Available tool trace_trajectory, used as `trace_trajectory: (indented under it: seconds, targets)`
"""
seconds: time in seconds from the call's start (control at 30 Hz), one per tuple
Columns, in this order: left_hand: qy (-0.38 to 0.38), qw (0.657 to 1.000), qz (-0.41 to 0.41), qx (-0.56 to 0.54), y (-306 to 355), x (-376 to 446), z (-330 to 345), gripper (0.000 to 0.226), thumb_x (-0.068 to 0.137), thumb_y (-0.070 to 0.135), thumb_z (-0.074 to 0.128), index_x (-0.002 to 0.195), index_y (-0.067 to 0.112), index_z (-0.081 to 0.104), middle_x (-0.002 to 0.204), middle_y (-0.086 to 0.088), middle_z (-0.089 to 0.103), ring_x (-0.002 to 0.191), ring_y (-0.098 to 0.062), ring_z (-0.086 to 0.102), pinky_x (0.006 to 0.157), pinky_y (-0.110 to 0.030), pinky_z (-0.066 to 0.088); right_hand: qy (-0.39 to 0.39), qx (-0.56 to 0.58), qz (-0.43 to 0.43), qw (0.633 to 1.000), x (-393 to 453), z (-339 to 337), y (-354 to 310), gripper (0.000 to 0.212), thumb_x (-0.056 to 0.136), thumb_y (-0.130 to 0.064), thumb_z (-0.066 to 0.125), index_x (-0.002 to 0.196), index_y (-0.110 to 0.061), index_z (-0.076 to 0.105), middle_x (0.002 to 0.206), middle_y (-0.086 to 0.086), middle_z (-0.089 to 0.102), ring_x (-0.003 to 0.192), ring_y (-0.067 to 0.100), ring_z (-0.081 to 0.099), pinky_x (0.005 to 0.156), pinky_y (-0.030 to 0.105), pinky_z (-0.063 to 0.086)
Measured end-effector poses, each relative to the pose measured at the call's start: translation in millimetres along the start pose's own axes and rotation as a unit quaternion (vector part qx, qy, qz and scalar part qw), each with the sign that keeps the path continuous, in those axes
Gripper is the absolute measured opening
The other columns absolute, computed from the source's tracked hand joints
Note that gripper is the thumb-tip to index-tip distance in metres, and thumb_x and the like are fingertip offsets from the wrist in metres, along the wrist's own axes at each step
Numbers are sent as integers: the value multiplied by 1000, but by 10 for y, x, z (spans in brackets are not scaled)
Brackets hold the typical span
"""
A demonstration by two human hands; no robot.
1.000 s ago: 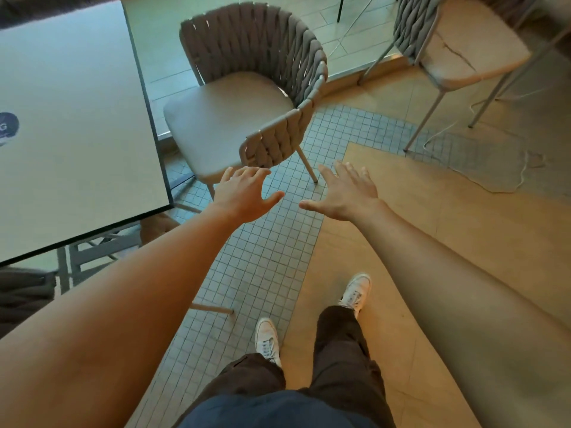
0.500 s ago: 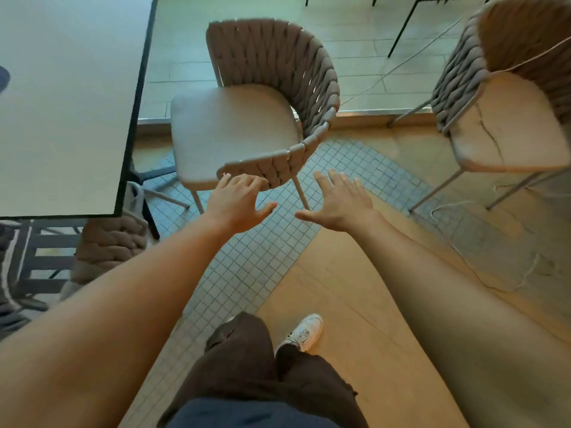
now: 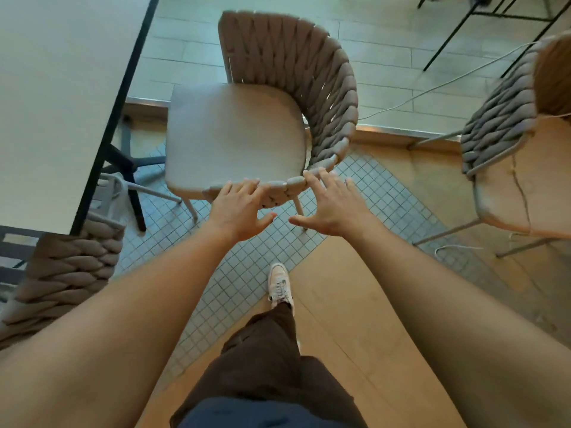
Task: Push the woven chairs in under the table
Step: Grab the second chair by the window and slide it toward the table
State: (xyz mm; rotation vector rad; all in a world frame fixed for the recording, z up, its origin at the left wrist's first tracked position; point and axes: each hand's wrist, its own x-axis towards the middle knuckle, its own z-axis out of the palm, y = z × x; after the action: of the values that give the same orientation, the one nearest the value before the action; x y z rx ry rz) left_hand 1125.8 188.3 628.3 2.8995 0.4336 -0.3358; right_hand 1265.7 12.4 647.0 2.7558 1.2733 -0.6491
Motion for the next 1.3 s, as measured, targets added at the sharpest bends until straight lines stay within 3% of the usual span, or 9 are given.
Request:
trace_trajectory:
  seconds: [0.1,0.37,0.57,0.73,0.87,0.93,1.0,1.07,1.3]
  targets:
    - [-24,1000,-15,-11,59,296,47,72,91,64,49,152,28,33,155,-7,41,141,-29,39,119,-50,26,-12,-8,-12,1000,219,-33,141,112,77,-88,49,162,-27,7,168,13,15,154,33,12,123,57,10]
    - [-30,999,-18,-38,264,786,113,68,91,58,53,149,24,41,151,-5,47,139,-26,43,116,-49,32,-42,-15,-49,998,724,-140,501,111,80,-82,54,162,-26,5,169,13,10,155,31,8,124,55,9]
    - [-37,997,-55,-49,462,1165,208,67,88,57,58,145,25,46,147,-1,51,135,-23,46,115,-47,33,-61,-72,-127,987,1194,-134,849,112,79,-80,59,161,-24,6,168,14,13,155,32,10,123,55,9]
    - [-81,986,-131,-61,628,1485,376,65,82,61,59,138,28,52,134,3,59,124,-21,54,111,-45,37,-100,-135,-228,959,1646,-65,1131,111,79,-79,59,161,-23,9,166,12,20,154,31,14,123,56,8]
    - [-100,980,-165,-47,712,1679,557,61,77,64,61,129,32,56,120,5,67,113,-20,61,97,-37,43,-107,-195,-324,920,1954,-15,1309,96,80,-76,59,154,-23,30,154,8,43,145,29,33,121,54,15]
    - [-89,978,-188,-24,773,1723,682,56,77,66,57,123,35,59,109,7,72,104,-20,66,86,-35,45,-108,-216,-362,900,2094,42,1354,76,80,-74,59,138,-26,50,137,2,59,130,26,51,114,48,31]
    - [-70,977,-200,5,787,1721,790,50,76,66,51,115,36,62,97,6,73,93,-22,69,72,-34,46,-101,-211,-382,894,2201,76,1329,56,79,-71,60,115,-29,62,114,-3,69,105,24,65,86,41,49]
    - [-60,979,-192,9,744,1703,863,49,75,67,50,112,37,62,92,5,73,87,-23,70,64,-32,41,-80,-213,-414,881,2273,125,1278,46,78,-70,60,100,-30,67,98,-5,71,87,23,69,65,35,42]
    - [-62,988,-139,31,569,1624,864,49,80,68,46,116,38,60,91,7,73,82,-19,69,61,-30,34,-50,-240,-433,867,2309,237,1182,44,77,-68,60,92,-28,70,82,-3,68,73,22,66,60,32,35]
